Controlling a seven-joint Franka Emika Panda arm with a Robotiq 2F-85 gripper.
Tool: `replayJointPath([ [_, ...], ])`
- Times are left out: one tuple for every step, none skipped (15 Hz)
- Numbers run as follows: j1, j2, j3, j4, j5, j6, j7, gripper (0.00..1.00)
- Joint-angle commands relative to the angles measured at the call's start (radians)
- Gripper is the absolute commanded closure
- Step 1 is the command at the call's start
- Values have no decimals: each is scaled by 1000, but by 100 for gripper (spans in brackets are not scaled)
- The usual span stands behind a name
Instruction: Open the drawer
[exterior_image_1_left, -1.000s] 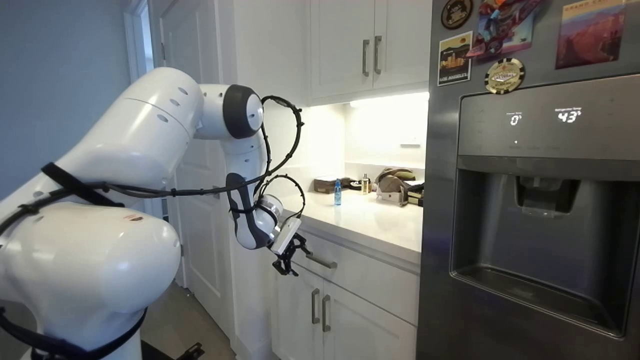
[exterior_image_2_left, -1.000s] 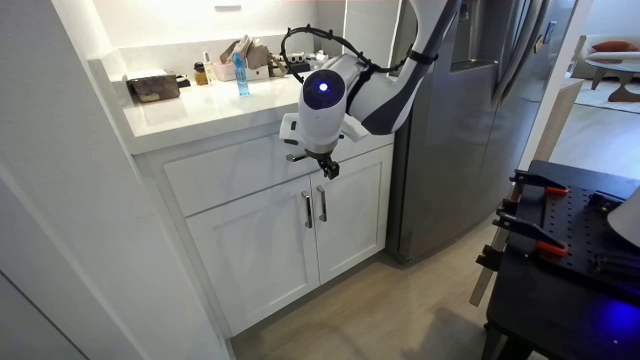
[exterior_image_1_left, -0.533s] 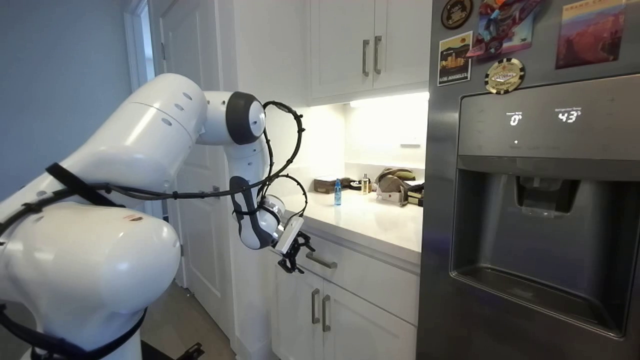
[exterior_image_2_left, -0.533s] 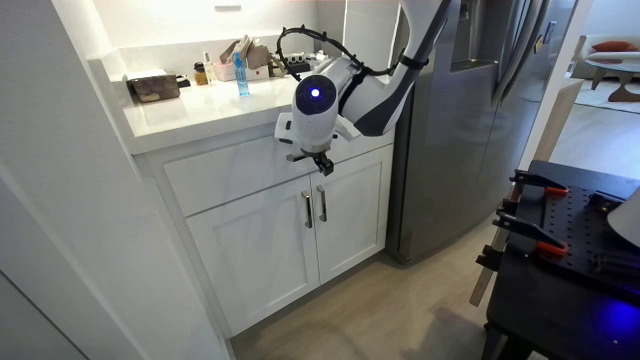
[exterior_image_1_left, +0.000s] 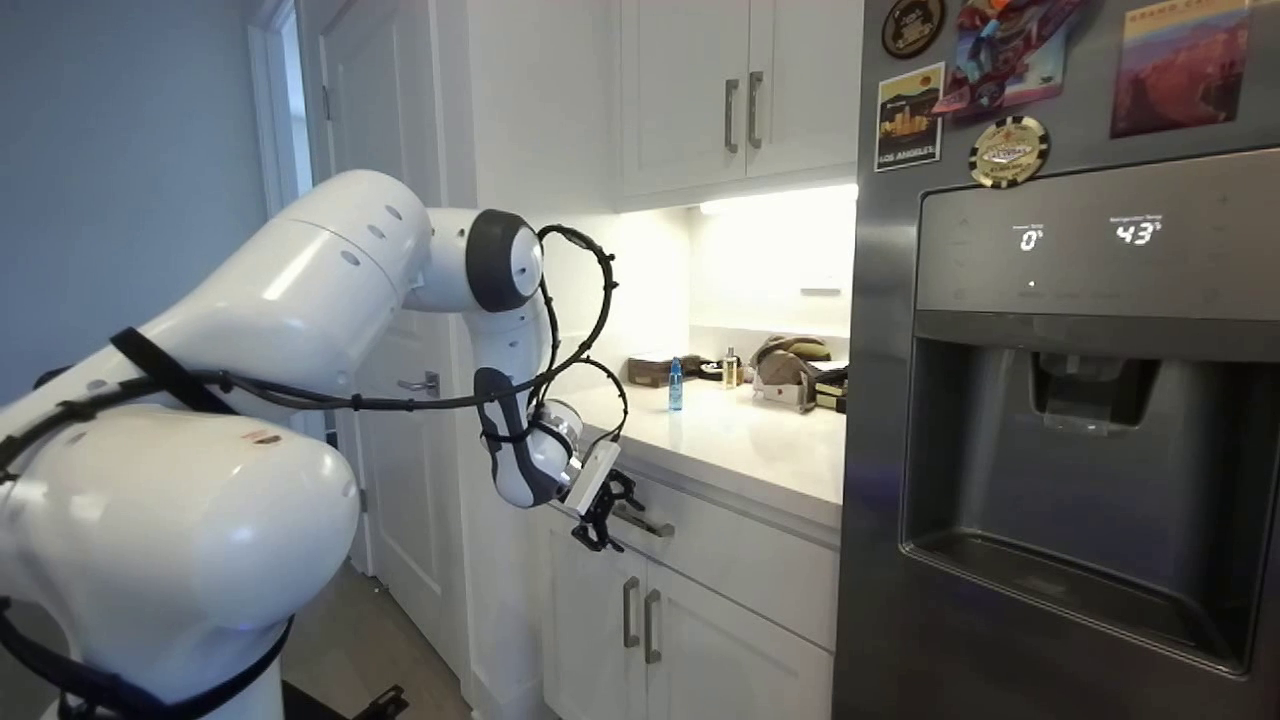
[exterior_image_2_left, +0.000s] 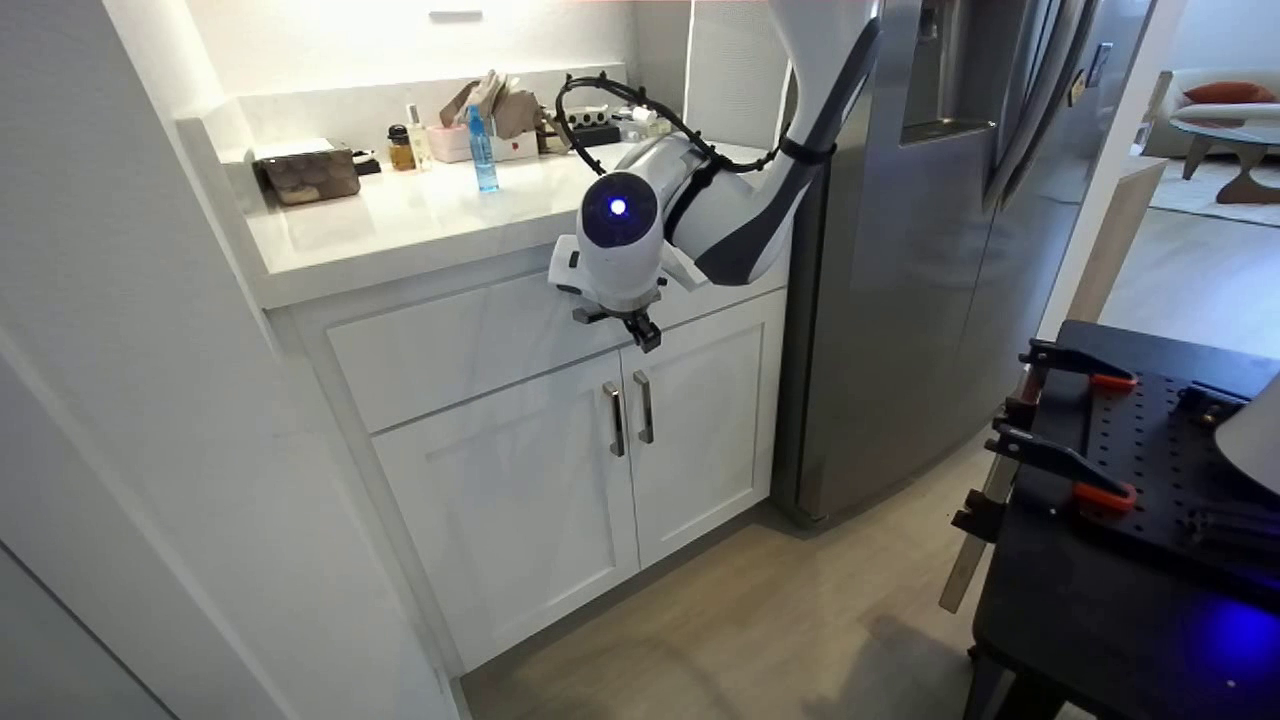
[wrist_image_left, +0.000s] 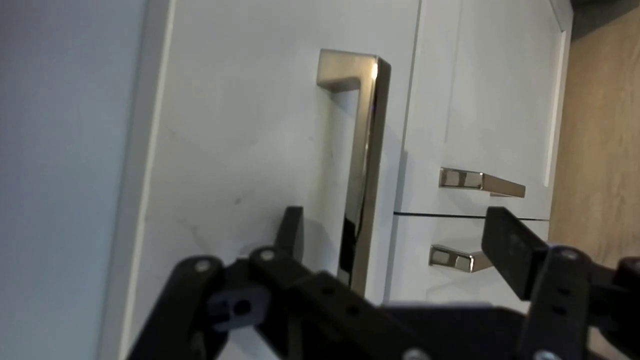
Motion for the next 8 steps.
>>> replayJointPath([
  [-7,33,11,51,-6,-27,9,33],
  [-7,36,11,55,-5,-27,8,40],
  [-7,38,12,58,-3,-26,8,47],
  [-8,39,13,59,-1,-25,8,56],
  [-9,40,13,61,2,-26,6,63],
  [-9,40,13,64,4,-28,4,72],
  [-12,38,16,65,13,-32,-3,78],
  [-13,35,16,66,19,-34,-5,85],
])
